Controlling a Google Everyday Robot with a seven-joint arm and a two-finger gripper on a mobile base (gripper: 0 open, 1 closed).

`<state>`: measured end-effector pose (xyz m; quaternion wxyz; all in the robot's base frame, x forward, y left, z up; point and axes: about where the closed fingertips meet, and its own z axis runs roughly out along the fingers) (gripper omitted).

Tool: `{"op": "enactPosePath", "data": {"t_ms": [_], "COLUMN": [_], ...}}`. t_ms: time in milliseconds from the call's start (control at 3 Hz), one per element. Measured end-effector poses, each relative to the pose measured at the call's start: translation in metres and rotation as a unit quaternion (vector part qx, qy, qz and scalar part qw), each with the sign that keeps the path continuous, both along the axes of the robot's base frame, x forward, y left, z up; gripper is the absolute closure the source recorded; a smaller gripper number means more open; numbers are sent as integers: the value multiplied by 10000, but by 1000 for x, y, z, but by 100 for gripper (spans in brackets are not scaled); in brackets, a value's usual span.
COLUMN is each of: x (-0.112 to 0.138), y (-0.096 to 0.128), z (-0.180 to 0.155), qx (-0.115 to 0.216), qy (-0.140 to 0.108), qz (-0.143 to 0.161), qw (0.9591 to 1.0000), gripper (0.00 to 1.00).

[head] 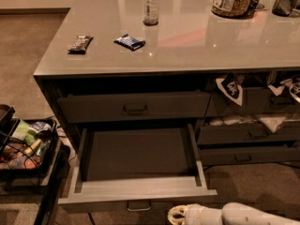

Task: Close middle drawer

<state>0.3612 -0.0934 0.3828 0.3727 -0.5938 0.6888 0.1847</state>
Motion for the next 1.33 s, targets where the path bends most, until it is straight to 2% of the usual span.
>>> {"op": "enactPosePath", "data": {"t_ms": [333, 667, 1000, 1333], "x": [18, 40, 84, 85], "y": [0, 1, 10, 11], "z": [-6, -5, 14, 14], "qx": [-132, -159, -16, -13], "qy": [-225, -374, -598, -600], "qz": [-445, -600, -544, -541], "qw": [9987, 9974, 9967, 9967], "gripper": [100, 100, 100, 100]}}
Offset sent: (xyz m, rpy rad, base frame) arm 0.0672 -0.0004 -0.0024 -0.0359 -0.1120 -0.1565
